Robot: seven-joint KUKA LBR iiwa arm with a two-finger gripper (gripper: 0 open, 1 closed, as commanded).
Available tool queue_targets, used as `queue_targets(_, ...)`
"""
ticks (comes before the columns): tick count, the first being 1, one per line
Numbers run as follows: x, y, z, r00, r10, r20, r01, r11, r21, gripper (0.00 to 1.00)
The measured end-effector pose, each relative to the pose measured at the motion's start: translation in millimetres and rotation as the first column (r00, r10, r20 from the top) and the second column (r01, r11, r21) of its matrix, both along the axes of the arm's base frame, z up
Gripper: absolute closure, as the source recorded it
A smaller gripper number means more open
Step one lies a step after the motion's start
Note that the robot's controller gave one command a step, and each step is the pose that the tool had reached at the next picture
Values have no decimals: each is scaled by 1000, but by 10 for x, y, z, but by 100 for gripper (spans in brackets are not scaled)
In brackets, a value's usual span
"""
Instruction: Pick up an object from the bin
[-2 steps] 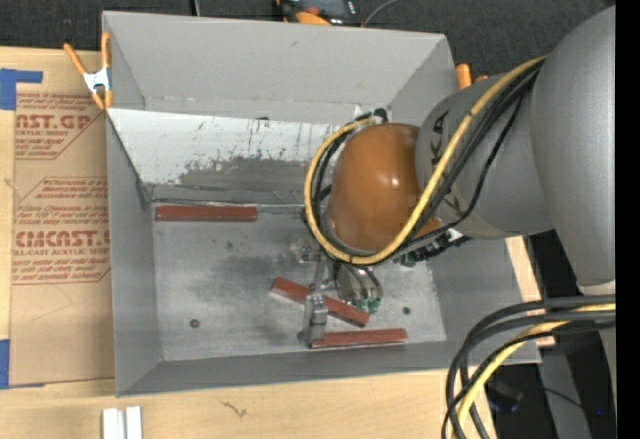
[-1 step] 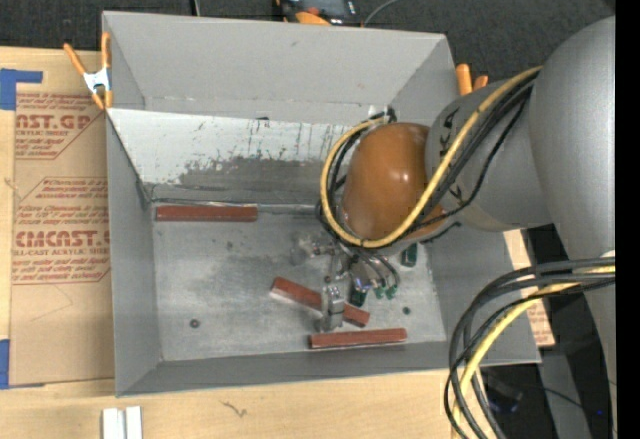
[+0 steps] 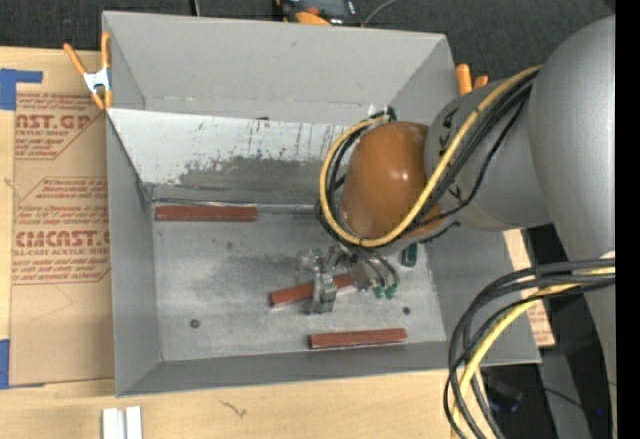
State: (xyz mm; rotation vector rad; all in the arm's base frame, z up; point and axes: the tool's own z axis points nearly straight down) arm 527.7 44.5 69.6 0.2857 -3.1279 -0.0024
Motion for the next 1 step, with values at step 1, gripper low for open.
queue_targets(1, -28, 336, 1331, 998, -64, 10, 64, 998, 2, 100)
